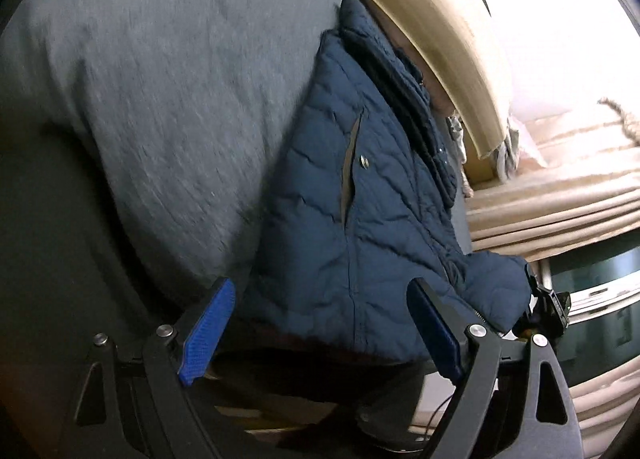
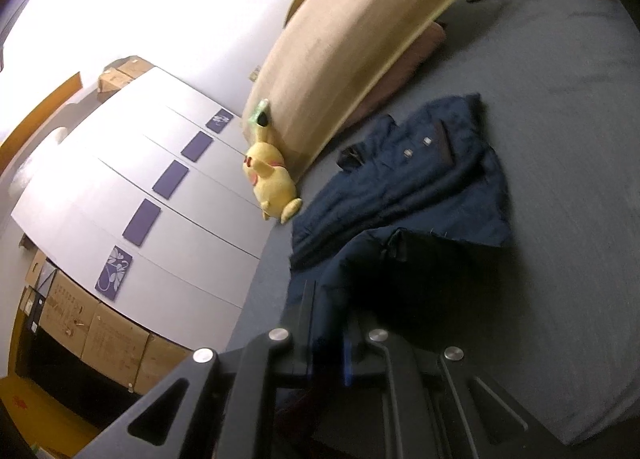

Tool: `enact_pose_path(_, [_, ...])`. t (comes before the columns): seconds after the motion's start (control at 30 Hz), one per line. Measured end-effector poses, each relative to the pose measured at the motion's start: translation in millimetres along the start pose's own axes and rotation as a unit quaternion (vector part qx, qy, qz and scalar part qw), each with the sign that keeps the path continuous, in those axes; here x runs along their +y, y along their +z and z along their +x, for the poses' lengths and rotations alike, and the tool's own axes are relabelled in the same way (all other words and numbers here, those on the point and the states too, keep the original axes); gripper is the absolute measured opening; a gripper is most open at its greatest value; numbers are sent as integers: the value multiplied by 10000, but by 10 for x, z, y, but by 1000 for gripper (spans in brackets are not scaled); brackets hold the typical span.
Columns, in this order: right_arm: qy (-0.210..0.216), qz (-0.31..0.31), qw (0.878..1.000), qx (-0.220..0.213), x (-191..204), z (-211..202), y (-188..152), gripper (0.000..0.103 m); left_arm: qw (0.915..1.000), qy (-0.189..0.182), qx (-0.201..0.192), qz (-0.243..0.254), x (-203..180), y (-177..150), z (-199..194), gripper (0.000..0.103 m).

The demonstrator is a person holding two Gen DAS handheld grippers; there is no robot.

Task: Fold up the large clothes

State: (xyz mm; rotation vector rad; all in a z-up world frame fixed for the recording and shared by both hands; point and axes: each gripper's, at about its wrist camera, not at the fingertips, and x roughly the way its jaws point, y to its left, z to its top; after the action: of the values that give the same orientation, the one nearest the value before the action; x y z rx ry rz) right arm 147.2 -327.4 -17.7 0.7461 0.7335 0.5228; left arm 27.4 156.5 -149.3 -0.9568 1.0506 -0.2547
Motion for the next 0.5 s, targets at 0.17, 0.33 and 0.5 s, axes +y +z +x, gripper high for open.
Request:
enact_pose_path(0.17, [-12, -48, 10000, 3, 72, 47, 83, 10, 9979, -465, 59, -443, 121, -34, -21, 88])
enact_pose_path(0.33, [4, -43, 10000, 3, 86, 74, 118, 10, 9973, -452, 137, -555, 189, -29, -26, 89])
enact_pose_path(0.5, [20, -73, 10000, 27, 110, 89, 134, 10, 9983, -237, 177, -499, 207, -42, -3, 89])
